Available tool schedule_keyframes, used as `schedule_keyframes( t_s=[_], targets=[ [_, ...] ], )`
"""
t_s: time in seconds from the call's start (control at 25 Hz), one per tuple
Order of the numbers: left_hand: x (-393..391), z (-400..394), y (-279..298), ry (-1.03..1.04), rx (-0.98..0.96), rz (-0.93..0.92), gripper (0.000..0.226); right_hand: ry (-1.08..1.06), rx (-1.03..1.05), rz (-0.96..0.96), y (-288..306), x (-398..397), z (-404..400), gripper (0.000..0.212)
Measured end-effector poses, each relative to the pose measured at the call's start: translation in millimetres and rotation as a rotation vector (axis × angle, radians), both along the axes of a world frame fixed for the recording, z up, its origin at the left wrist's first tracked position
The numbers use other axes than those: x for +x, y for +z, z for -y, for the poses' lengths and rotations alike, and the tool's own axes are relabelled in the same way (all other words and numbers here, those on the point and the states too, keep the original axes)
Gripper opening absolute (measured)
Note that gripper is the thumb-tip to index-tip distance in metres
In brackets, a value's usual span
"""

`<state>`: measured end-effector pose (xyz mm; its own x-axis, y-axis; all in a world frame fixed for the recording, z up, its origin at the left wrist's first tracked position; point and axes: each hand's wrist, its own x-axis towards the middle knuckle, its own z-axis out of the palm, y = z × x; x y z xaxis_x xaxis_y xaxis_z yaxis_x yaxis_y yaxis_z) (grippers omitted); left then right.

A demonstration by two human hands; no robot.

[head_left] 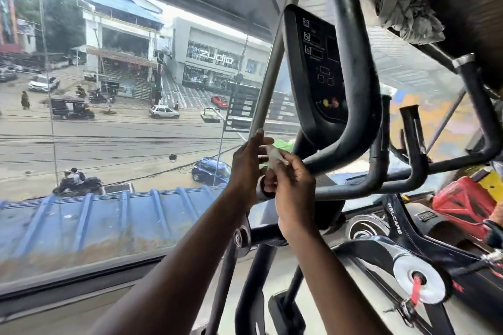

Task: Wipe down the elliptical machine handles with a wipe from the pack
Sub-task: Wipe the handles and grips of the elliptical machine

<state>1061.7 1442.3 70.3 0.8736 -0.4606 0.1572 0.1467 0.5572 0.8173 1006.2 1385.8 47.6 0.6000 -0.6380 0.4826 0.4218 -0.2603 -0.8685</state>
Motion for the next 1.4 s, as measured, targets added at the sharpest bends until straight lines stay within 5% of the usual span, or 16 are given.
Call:
schedule_keyframes(
  t_s=[0.24,0.4,0.6,0.84,1.08,1.4],
  targets=[
    [53,-12,-28,0.021,0.001,0.015,0.009,0.094,0.318,-0.101,-3,69,-3,0.019],
    [100,-5,-43,0.102,0.086,0.048,0.022,0.102,0.334,-0.181,-17,115,10,0.021],
    [159,6,-44,0.096,0.162,0.038,0.012,0.224,0.452,-0.101,-19,183,25,0.014],
    [218,27,-48,0.049,0.203,0.023,0.01,0.128,0.47,-0.066,-23,233,44,0.021],
    [281,84,-56,-0.328,0.086,0.069,0.013,-0.243,0.22,0.002,-27,271,76,0.006],
    [256,151,-38,-0.968,-0.022,0.198,0.02,-0.86,0.081,-0.016,-10,220,84,0.023]
  ],
)
